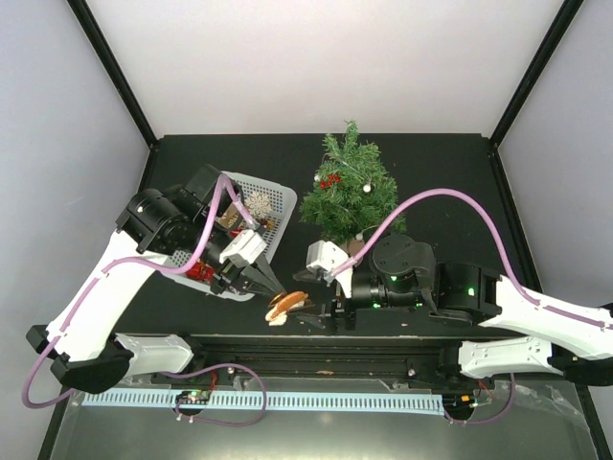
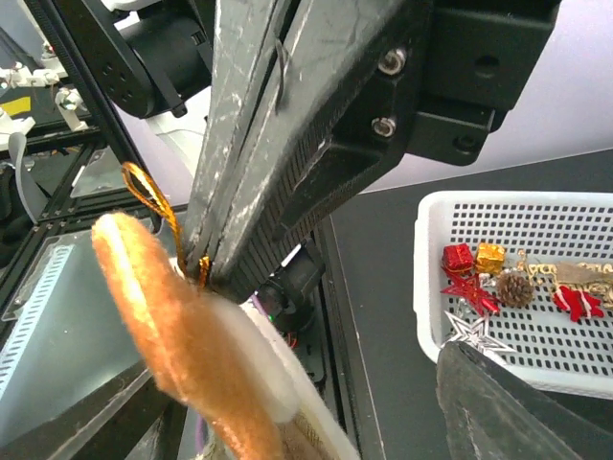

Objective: Decorate the small christmas tree

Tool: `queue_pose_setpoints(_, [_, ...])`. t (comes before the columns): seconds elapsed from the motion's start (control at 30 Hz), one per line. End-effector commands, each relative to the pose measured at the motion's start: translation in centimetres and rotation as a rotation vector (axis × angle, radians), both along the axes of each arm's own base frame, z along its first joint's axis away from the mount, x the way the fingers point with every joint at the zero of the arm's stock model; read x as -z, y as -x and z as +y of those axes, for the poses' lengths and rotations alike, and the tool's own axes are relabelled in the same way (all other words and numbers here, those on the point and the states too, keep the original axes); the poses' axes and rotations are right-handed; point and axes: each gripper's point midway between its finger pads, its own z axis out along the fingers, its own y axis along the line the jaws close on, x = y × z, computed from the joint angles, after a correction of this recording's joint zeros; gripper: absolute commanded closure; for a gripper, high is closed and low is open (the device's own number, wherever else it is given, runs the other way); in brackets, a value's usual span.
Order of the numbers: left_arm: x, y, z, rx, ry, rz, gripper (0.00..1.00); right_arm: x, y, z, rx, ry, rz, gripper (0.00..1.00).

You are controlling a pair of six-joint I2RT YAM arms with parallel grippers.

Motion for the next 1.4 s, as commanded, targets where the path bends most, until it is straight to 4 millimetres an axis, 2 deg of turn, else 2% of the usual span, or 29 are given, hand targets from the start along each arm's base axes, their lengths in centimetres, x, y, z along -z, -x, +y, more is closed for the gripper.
queue_pose_setpoints(0.0, [-1.9, 1.2, 0.7, 0.03, 0.067, -0.031, 0.98, -0.2, 0.7, 0.5, -0.03, -0.032, 0.022, 0.3])
queue_pose_setpoints(0.07, [-1.9, 1.3, 0.7, 0.03, 0.069, -0.033, 0.98, 0.0, 0.7, 0.4, -0.022, -0.033, 0.026, 0.35])
queue_pose_setpoints(0.13, [-1.9, 1.2, 0.7, 0.03, 0.069, -0.031, 0.98, 0.1, 0.5, 0.3, -0.007, -0.037, 0.026, 0.45])
queue_pose_setpoints(0.4, [-1.4, 1.0, 0.6, 0.022, 0.055, -0.044, 0.98, -0.2, -0.1, -0.8, 0.038, -0.056, 0.021, 0.98])
queue_pose_setpoints(0.63, [0.0, 0.1, 0.1, -0.003, 0.013, -0.052, 0.97, -1.1, 0.0, -2.5, 0.056, -0.09, 0.021, 0.99])
queue_pose_setpoints(0.83, [0.7, -1.3, -0.7, -0.044, -0.02, -0.073, 0.69, -0.3, 0.3, -3.9, 0.063, -0.056, 0.049, 0.99])
queue_pose_setpoints(0.97, [1.1, -2.4, -1.3, -0.074, -0.034, -0.099, 0.56, 0.2, 0.1, -5.1, 0.098, -0.034, 0.067, 0.99])
queue_pose_setpoints(1.13, [3.1, -5.2, -2.3, -0.193, -0.087, -0.154, 0.5, 0.5, -0.5, -7.2, 0.167, -0.023, 0.09, 0.99])
queue_pose_setpoints(1.37, [4.7, -9.4, -3.4, -0.355, -0.15, -0.227, 0.49, 1.0, -0.9, -9.4, 0.235, 0.003, 0.139, 0.99])
